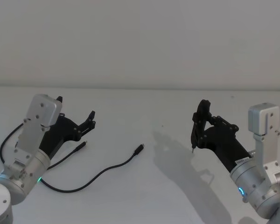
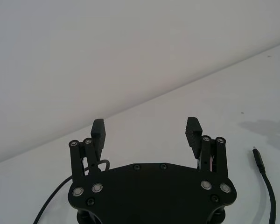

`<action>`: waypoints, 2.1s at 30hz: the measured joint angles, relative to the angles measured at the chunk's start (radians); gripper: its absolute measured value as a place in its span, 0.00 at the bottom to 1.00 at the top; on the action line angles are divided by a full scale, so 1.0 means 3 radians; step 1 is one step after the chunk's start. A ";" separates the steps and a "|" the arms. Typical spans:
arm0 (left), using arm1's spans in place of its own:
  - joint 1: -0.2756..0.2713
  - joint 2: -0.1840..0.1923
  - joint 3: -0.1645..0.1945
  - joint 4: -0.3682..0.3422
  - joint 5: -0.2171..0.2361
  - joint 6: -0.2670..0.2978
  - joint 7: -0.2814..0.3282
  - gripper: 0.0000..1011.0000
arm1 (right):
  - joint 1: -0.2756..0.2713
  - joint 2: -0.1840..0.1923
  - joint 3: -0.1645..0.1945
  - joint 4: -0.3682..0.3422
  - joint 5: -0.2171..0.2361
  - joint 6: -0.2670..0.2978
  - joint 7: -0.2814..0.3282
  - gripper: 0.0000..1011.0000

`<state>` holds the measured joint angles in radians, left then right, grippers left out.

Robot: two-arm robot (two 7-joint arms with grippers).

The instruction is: Pick up the data cable with the one hand.

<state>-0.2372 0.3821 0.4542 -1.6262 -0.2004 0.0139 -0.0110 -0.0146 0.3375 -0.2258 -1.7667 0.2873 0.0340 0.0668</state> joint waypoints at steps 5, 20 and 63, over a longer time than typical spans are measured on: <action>0.0000 0.0000 0.0000 0.0000 0.0000 0.0000 0.0000 0.99 | 0.0000 0.0000 0.0000 0.0000 0.0000 0.0000 0.0000 0.27; -0.0075 0.0041 0.0003 0.0069 -0.0061 -0.0072 -0.0246 0.99 | 0.0043 -0.0056 -0.0064 -0.0089 -0.0082 0.0009 -0.0002 0.27; -0.0614 0.0423 0.0275 0.0432 -0.0835 0.0532 -0.1977 0.99 | 0.0155 -0.0457 -0.0302 0.0070 -0.0366 -0.0367 -0.0060 0.27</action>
<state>-0.4214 0.5090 0.5367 -1.4965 -0.4509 0.1735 -0.6041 0.0320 0.2005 -0.3164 -1.7458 0.1776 -0.0760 0.0488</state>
